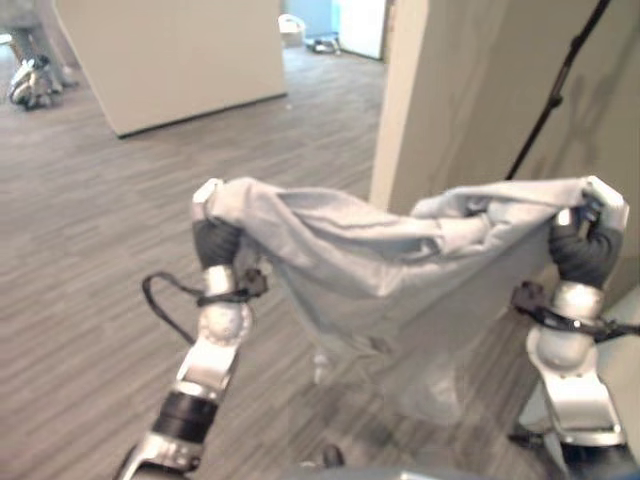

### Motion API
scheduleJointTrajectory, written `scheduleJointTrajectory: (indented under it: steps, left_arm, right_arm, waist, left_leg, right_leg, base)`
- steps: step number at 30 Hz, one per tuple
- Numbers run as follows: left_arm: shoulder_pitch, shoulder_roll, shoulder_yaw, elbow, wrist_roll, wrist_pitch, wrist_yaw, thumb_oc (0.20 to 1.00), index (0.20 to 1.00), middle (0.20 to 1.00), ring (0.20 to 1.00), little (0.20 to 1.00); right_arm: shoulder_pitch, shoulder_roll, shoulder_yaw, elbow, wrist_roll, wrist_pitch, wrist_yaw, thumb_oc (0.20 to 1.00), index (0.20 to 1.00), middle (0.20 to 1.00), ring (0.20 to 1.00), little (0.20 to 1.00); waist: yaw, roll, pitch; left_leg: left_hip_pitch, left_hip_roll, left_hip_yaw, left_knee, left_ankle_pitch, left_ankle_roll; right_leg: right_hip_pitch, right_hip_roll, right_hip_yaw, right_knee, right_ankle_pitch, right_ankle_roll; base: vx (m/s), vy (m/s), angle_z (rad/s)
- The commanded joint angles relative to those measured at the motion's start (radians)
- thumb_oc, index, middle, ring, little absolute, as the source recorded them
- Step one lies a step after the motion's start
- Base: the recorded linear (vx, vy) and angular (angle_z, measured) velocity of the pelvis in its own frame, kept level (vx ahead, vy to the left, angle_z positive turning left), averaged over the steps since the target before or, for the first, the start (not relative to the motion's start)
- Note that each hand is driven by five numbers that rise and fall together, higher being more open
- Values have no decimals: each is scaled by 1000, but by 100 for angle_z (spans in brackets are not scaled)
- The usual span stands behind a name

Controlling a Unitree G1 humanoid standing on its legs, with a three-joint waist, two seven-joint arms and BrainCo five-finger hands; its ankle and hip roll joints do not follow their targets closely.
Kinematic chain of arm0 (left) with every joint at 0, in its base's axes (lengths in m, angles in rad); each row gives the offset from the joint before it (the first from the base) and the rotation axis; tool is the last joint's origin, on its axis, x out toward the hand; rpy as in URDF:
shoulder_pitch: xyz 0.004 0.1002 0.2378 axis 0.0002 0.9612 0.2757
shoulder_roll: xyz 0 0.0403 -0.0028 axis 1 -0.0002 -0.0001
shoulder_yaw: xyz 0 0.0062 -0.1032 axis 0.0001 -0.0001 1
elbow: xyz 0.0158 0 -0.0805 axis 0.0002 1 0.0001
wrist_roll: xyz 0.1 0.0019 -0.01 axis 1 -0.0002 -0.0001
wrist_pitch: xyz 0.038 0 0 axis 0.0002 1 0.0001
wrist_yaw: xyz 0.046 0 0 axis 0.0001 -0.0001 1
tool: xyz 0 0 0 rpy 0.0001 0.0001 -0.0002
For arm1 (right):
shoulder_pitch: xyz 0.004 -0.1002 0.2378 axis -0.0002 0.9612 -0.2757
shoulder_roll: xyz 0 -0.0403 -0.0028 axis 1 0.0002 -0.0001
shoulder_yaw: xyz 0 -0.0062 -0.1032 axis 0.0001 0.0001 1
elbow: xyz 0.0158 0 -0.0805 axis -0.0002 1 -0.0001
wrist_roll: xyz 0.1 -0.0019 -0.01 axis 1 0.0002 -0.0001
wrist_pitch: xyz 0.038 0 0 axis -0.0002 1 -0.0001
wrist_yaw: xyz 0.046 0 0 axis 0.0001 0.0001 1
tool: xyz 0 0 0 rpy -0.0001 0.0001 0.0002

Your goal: Hang the clothes on the sofa on the clothes rack.

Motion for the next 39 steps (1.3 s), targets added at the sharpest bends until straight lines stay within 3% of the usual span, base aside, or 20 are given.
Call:
scheduleJointTrajectory:
  steps: [1, 3, 5, 8, 10, 13, 14, 15, 16, 17, 18, 20, 23, 24, 26, 28, 35, 37, 38, 39]
  left_arm:
    - [-11, 1, 0, -79, 35, -34, -15, 200, 200, 200, 200, 200]
    - [-24, -6, -2, -72, 32, -36, -20, 200, 200, 200, 200, 200]
    - [-43, 6, -11, -61, 47, -28, -39, 200, 200, 200, 200, 200]
    - [-89, 18, -38, -8, 74, -19, -54, 200, 200, 200, 200, 200]
    - [-167, 6, -96, 70, 91, -6, -89, 200, 200, 200, 200, 200]
    - [-212, -16, -125, 99, 89, -3, -87, 200, 200, 200, 200, 200]
    - [-257, -30, -148, 122, 74, -6, -98, 200, 200, 200, 200, 200]
    - [-260, -31, -149, 124, 72, -8, -99, 200, 200, 200, 200, 200]
    - [-268, -29, -153, 120, 67, -3, -102, 200, 200, 200, 200, 200]
    - [-293, -27, -164, 109, 60, 5, -106, 200, 200, 200, 200, 200]
    - [-307, -46, -172, 102, 40, 6, -102, 200, 200, 200, 200, 200]
    - [-310, -54, -172, 98, 33, 5, -105, 200, 200, 200, 200, 200]
    - [-299, -66, -165, 86, 54, -1, -99, 200, 200, 200, 200, 200]
    - [-287, -65, -173, 61, 59, -13, -96, 200, 200, 200, 200, 200]
    - [-281, -74, -165, 41, 51, -12, -88, 200, 200, 200, 200, 200]
    - [-275, -67, -150, 37, 72, 2, -81, 200, 200, 200, 200, 200]
    - [-198, -40, -107, -18, 19, 9, -82, 200, 200, 200, 200, 200]
    - [-182, -31, -90, -39, 10, 11, -82, 200, 200, 200, 200, 200]
    - [-180, -30, -90, -41, 10, 12, -83, 200, 200, 200, 200, 200]
    - [-174, -29, -89, -54, 2, 9, -86, 200, 200, 200, 200, 200]
  right_arm:
    - [-96, -28, -46, -65, -30, -21, -25, 200, 200, 200, 200, 200]
    - [-113, -29, -31, -64, -51, -6, -35, 200, 200, 200, 200, 200]
    - [-127, -35, -26, -65, -84, 6, -43, 200, 200, 200, 200, 200]
    - [-147, -42, -28, -54, -126, 26, -65, 200, 200, 200, 200, 200]
    - [-141, -57, -85, -88, -206, 44, -95, 200, 200, 200, 200, 200]
    - [-133, -68, -114, -115, -227, 33, -109, 200, 200, 200, 200, 200]
    - [-142, -104, -134, -131, -256, 34, -117, 200, 200, 200, 200, 200]
    - [-142, -105, -136, -132, -256, 35, -116, 200, 200, 200, 200, 200]
    - [-153, -121, -149, -134, -265, 42, -128, 200, 200, 200, 200, 200]
    - [-195, -141, -174, -144, -269, 53, -168, 200, 200, 200, 200, 200]
    - [-222, -150, -203, -155, -281, 70, -202, 200, 200, 200, 200, 200]
    - [-226, -153, -214, -162, -289, 82, -208, 200, 200, 200, 200, 200]
    - [-245, -143, -246, -191, -313, 85, -254, 200, 200, 200, 200, 200]
    - [-296, -152, -256, -191, -378, 121, -313, 200, 200, 200, 200, 200]
    - [-300, -159, -252, -169, -358, 137, -296, 200, 200, 200, 200, 200]
    - [-296, -127, -211, -137, -341, 130, -269, 200, 200, 200, 200, 200]
    - [-269, -60, -137, -130, -327, 122, -218, 200, 200, 200, 200, 200]
    - [-254, -39, -113, -135, -308, 111, -195, 200, 200, 200, 200, 200]
    - [-253, -39, -113, -135, -308, 111, -195, 200, 200, 200, 200, 200]
    - [-254, -39, -110, -132, -294, 116, -187, 200, 200, 200, 200, 200]
  waist:
    - [-33, -5, 21]
    - [-33, -8, 25]
    - [-33, -4, 19]
    - [-44, -5, 12]
    - [-84, -4, -13]
    - [-112, 25, -32]
    - [-129, 41, -42]
    - [-129, 44, -42]
    - [-133, 43, -40]
    - [-125, 21, -29]
    - [-116, -9, -8]
    - [-107, -18, 0]
    - [-82, -24, 4]
    - [-41, -8, -7]
    - [-23, -3, -5]
    - [-20, 16, -23]
    - [-9, 27, -15]
    - [8, 25, -15]
    - [5, 26, -16]
    - [14, 29, -13]
  left_leg:
    - [217, 63, -38, -360, 141, -134]
    - [263, 78, -17, -360, 107, -150]
    - [308, 95, -8, -359, 70, -163]
    - [360, 99, 8, -355, 32, -175]
    - [402, 122, 16, -315, 10, -191]
    - [406, 171, 9, -261, 60, -221]
    - [381, 229, 14, -139, 183, -251]
    - [375, 235, 11, -130, 180, -254]
    - [331, 268, 9, -12, 246, -259]
    - [225, 301, -38, 238, 378, -260]
    - [108, 310, -59, 374, 317, -227]
    - [46, 294, -54, 387, 272, -212]
    - [-71, 181, -80, 218, 166, -182]
    - [-122, 113, -95, -33, 218, -184]
    - [-96, 98, -110, -134, 256, -187]
    - [-16, 65, -123, -221, 249, -156]
    - [111, 58, -72, -287, 217, -107]
    - [140, 75, -69, -296, 189, -112]
    - [141, 76, -72, -296, 189, -113]
    - [147, 100, -87, -299, 176, -127]
  right_leg:
    - [178, 81, -165, -409, 133, -65]
    - [160, 71, -181, -522, 197, -32]
    - [150, 43, -202, -565, 208, -7]
    - [163, 27, -209, -564, 221, -2]
    - [175, 30, -201, -492, 227, -22]
    - [176, 69, -207, -456, 196, -48]
    - [200, 116, -208, -455, 158, -83]
    - [200, 120, -210, -455, 157, -87]
    - [225, 145, -205, -468, 138, -114]
    - [281, 191, -174, -495, 104, -170]
    - [325, 202, -143, -520, 79, -198]
    - [351, 198, -120, -531, 74, -194]
    - [399, 188, -28, -559, 75, -160]
    - [446, 201, -12, -567, 57, -140]
    - [459, 202, 6, -558, 52, -141]
    - [455, 215, 13, -468, 14, -131]
    - [324, 174, -16, -142, 38, -77]
    - [298, 70, -67, -186, 34, -81]
    - [302, 71, -70, -190, 35, -81]
    - [280, 3, -67, -255, 61, -80]
  base:
    - [391, -151, -17]
    - [398, -141, 7]
    - [408, -129, -12]
    - [323, -111, -28]
    - [537, -211, -3]
    - [306, -180, 50]
    - [379, -299, -11]
    - [349, -335, -40]
    - [386, -402, -49]
    - [597, -550, -87]
    - [573, -455, -106]
    - [231, -76, -97]
    - [289, 146, -115]
    - [433, 192, -134]
    - [248, 107, -91]
    - [338, 157, -92]
    - [173, 51, -86]
    - [127, -149, -27]
    - [113, -246, 4]
    - [128, -317, 16]
